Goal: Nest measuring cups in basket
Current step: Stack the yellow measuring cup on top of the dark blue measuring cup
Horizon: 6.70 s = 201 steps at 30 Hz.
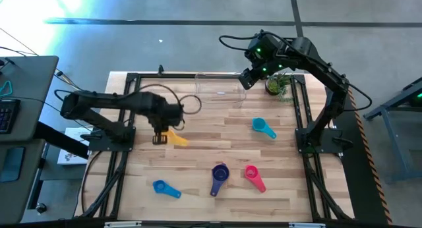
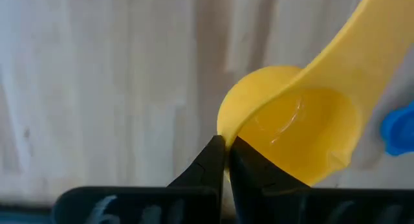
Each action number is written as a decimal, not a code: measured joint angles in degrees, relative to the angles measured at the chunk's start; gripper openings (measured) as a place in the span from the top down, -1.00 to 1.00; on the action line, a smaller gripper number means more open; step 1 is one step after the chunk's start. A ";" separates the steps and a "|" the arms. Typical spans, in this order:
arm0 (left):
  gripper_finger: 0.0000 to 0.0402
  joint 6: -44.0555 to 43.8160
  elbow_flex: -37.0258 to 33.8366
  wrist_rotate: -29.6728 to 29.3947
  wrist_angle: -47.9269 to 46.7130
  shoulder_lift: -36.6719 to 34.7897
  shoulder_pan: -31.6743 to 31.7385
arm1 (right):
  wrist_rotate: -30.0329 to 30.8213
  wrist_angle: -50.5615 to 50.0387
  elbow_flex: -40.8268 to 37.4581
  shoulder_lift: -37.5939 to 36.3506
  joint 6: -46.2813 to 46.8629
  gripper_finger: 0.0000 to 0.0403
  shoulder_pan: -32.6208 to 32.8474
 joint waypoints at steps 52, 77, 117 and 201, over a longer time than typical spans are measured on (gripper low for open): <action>0.98 56.09 9.38 -3.43 45.99 16.81 -18.15 | 16.95 3.71 -0.04 0.04 40.14 0.33 7.58; 0.98 60.35 9.40 -0.50 56.53 26.67 -18.61 | 15.07 3.87 -0.02 3.02 39.84 0.33 8.00; 0.87 59.80 9.33 -4.87 56.37 28.33 -18.61 | 13.74 3.45 -0.02 2.99 38.26 0.33 8.00; 0.99 -6.84 9.31 -14.01 -5.66 -10.61 -22.11 | 5.98 1.71 -1.20 30.07 91.40 0.33 55.68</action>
